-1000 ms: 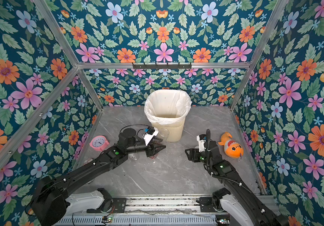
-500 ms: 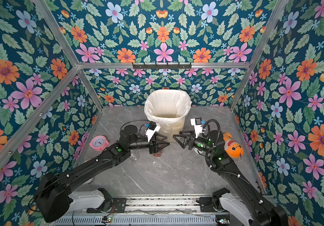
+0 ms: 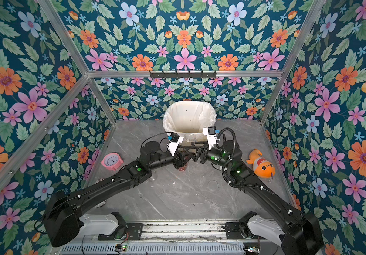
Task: Empty the moldy dried flower tea in the jars
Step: Pour the moldy dried flower tea into the trash bin.
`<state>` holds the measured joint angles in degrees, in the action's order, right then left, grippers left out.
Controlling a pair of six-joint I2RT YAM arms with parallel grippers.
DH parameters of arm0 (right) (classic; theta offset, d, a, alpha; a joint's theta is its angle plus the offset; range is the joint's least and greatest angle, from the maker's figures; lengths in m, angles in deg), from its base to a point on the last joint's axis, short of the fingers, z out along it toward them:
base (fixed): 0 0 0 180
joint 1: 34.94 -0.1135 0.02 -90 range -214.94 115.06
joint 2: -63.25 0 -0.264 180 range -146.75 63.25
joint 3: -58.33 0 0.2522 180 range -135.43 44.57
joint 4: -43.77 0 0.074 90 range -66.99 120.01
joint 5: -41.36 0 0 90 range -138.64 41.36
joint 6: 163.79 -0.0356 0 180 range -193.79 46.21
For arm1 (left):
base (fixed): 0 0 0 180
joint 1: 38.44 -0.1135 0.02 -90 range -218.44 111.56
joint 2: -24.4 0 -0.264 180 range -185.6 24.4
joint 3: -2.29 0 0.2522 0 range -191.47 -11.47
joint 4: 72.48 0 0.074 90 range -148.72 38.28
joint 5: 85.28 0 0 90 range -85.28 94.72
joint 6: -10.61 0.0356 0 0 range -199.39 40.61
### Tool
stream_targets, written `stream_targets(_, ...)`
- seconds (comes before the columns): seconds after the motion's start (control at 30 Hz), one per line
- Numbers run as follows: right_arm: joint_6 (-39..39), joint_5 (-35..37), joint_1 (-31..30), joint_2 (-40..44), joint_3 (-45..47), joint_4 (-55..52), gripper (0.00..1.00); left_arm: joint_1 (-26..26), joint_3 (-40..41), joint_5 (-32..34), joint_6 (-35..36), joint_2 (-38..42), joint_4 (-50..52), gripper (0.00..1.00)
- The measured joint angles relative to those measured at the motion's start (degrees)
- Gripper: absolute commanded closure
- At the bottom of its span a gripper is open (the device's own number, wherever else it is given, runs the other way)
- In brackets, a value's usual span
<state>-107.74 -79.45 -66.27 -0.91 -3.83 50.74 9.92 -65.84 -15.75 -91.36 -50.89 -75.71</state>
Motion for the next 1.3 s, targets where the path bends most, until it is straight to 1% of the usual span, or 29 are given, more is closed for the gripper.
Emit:
stream_targets(0.17,0.39,1.4,-0.76,-2.08,-1.92,-1.7,0.34,0.39,-0.24,2.43,0.2,-0.33,0.66,0.76)
stream_targets(0.27,1.44,1.9,-0.85,-2.75,-2.95,-2.93,0.41,0.5,-0.92,2.89,0.13,-0.81,1.2,0.76)
stream_targets(0.37,2.23,2.34,-0.87,-3.28,-4.13,-4.15,0.47,0.52,-1.66,3.87,-0.17,-1.16,1.64,0.73)
stream_targets(0.47,2.69,2.69,-0.9,-3.19,-4.81,-5.62,0.5,0.61,-1.97,4.0,-0.28,-1.16,2.03,0.7)
stream_targets(0.53,2.86,2.78,-0.92,-3.04,-5.25,-6.75,0.51,0.63,-2.03,3.85,-0.5,-1.03,2.32,0.63)
stream_targets(0.7,4.17,3.28,-1.11,-2.62,-7.85,-11.06,0.51,0.66,-1.77,2.67,-0.68,0.24,2.34,0.33)
stream_targets(0.8,4.59,4.63,-0.46,-1.97,-10.25,-15.32,0.51,0.59,-0.44,0.94,0.02,2.32,1.75,0.2)
stream_targets(0.83,4.87,5.22,0.07,-1.79,-10.84,-16.39,0.51,0.5,-0.09,0.76,0.17,2.93,1.44,0.17)
stream_targets(0.9,5.95,6.27,1.25,-1.31,-11.93,-18.88,0.52,0.07,0.74,-0.7,0.17,4.37,0.57,0.14)
stream_targets(1.07,8.92,5.49,5.35,-0.79,-14.73,-24.94,0.53,-1.99,1.53,-4.11,-0.59,6.23,-0.66,0.14)
stream_targets(1.17,13.99,4.83,5.77,-1.05,-18.21,-30.47,0.53,-4.13,1.55,-6.47,-2.54,6.8,-0.92,0.14)
stream_targets(1.3,24.09,4.28,5.86,-2.27,-22.36,-38.45,0.55,-7.5,-0.17,-10.82,-7.3,6.47,-1.03,0.16)
